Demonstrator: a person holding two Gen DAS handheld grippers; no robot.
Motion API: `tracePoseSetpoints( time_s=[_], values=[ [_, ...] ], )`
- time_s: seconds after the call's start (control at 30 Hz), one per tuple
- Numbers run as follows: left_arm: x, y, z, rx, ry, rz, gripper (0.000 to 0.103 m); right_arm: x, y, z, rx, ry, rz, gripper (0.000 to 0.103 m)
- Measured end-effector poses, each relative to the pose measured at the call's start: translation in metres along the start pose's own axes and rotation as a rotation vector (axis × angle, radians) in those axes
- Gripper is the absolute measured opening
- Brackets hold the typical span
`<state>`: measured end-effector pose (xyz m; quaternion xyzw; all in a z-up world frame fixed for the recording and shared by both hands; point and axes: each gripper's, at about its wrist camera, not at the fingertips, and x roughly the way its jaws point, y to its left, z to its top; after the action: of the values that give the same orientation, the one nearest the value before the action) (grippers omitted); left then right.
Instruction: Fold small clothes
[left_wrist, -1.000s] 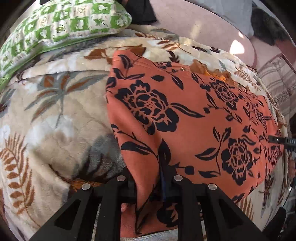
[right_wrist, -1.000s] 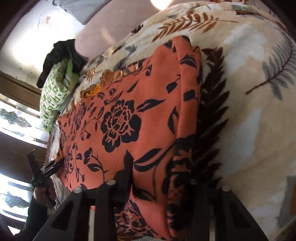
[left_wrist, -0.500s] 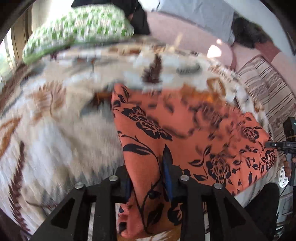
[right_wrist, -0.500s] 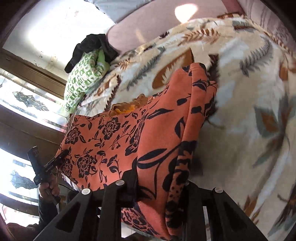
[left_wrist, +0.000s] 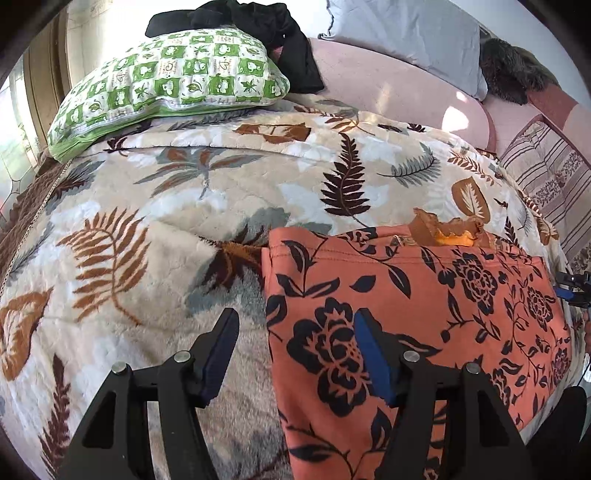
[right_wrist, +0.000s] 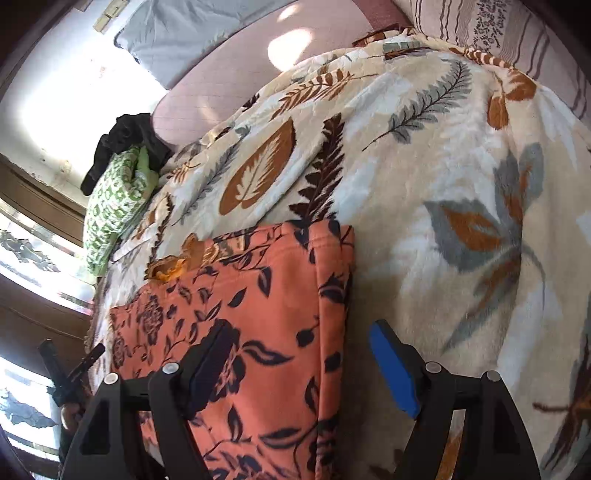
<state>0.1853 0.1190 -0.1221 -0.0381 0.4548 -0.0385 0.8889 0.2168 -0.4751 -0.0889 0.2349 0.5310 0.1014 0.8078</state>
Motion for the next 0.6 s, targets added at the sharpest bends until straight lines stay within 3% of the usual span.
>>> tracePoseSetpoints(
  time_s=[0.2,0.23,0.27,0.3,0.37,0.5,0.53,0.6],
  values=[
    [0.023,0.006,0.023,-0.009,0.000,0.001,0.064,0.011,0.001,0.009,-0.052,0.002,-0.045,0.079],
    [0.026,0.007,0.026,-0.010,-0.002,-0.003,0.052,0.010,-0.001,0.010,-0.055,0.005,-0.053,0.078],
    [0.030,0.007,0.028,-0.004,0.014,-0.007,0.024,0.014,0.000,0.012,-0.052,0.004,-0.060,0.076],
    [0.037,0.006,0.030,0.002,0.046,0.002,0.011,0.015,-0.001,0.012,-0.046,0.004,-0.066,0.073],
    [0.044,0.004,0.030,0.009,0.067,0.018,0.005,0.021,0.000,0.016,-0.046,0.015,-0.073,0.066],
    [0.039,-0.002,0.029,0.034,0.041,0.047,0.004,0.037,0.012,0.022,-0.121,0.060,-0.116,0.030],
    [0.034,-0.002,0.030,0.035,0.020,0.059,0.004,0.036,0.020,0.023,-0.156,0.058,-0.140,0.016],
    [0.017,0.000,0.034,0.024,-0.043,0.072,0.004,0.027,0.037,0.024,-0.229,0.019,-0.193,0.012]
  ],
)
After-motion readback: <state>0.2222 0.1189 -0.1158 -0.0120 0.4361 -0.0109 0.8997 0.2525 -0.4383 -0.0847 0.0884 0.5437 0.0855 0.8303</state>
